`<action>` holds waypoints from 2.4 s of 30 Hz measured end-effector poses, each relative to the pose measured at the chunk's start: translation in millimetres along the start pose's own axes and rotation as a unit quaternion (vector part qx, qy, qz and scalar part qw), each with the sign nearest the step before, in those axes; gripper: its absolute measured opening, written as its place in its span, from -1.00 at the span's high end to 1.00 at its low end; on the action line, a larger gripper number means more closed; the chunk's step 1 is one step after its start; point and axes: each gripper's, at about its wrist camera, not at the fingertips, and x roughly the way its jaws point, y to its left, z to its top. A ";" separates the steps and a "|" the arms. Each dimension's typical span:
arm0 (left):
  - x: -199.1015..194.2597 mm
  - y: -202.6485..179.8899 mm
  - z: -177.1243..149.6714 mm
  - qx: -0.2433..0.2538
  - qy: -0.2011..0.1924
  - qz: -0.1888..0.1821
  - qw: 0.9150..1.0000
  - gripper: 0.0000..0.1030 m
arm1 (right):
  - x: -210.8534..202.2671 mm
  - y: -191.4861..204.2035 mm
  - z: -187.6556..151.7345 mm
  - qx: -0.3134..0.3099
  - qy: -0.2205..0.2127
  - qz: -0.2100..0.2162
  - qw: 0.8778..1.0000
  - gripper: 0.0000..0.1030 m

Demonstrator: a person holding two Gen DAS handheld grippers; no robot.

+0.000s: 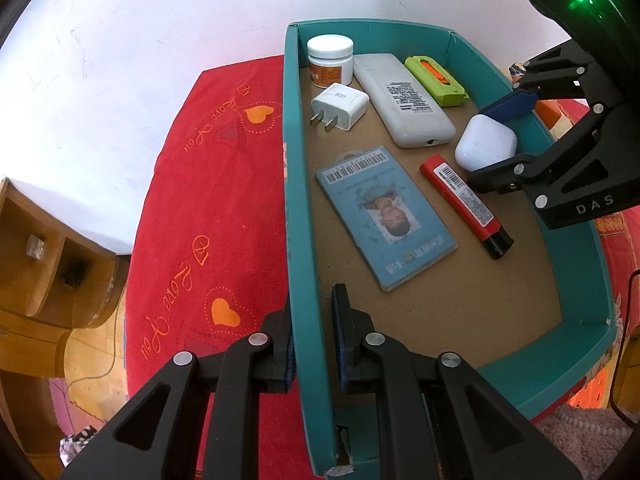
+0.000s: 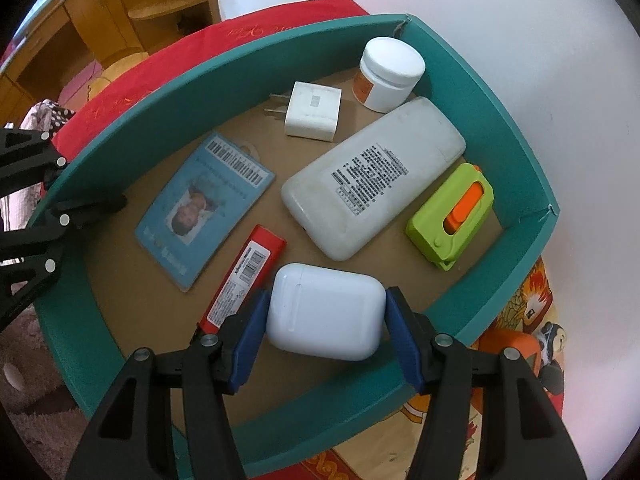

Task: Organize objects
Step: 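Carry the white earbud case into the teal box and release it, then move the right gripper back over the keys on the bed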

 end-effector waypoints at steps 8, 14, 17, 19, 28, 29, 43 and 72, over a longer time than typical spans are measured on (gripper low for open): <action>0.1 -0.3 0.2 -0.001 0.000 -0.001 1.000 0.72 | -5.1 -7.2 -3.9 0.026 -0.015 0.000 1.000 -0.18; -0.5 -1.0 0.4 0.000 0.000 -0.001 1.000 0.72 | -18.6 -11.2 -10.0 0.065 -0.042 0.011 0.997 -0.19; -0.5 -1.0 0.4 0.002 0.000 -0.001 1.000 0.72 | -27.3 -13.4 -17.7 0.092 -0.059 0.021 0.994 -0.20; -0.5 -0.7 0.1 0.001 0.000 -0.001 1.000 0.72 | -34.4 -11.6 -21.8 0.108 -0.071 0.024 0.991 -0.20; -0.4 -0.6 0.1 0.001 0.000 -0.001 1.000 0.72 | -74.7 -21.3 -72.3 0.199 -0.111 0.033 0.973 -0.20; -0.4 -0.6 0.1 0.002 0.000 -0.001 1.000 0.72 | -79.5 -22.3 -81.1 0.211 -0.112 0.030 0.971 -0.20; 0.2 -1.8 -0.7 0.002 0.000 -0.003 1.000 0.72 | -67.3 -76.3 -189.1 0.413 -0.063 -0.035 0.908 -0.20; 0.4 -1.3 -0.2 0.004 0.000 -0.005 1.000 0.72 | -32.9 -106.0 -264.3 0.576 -0.028 -0.040 0.816 -0.13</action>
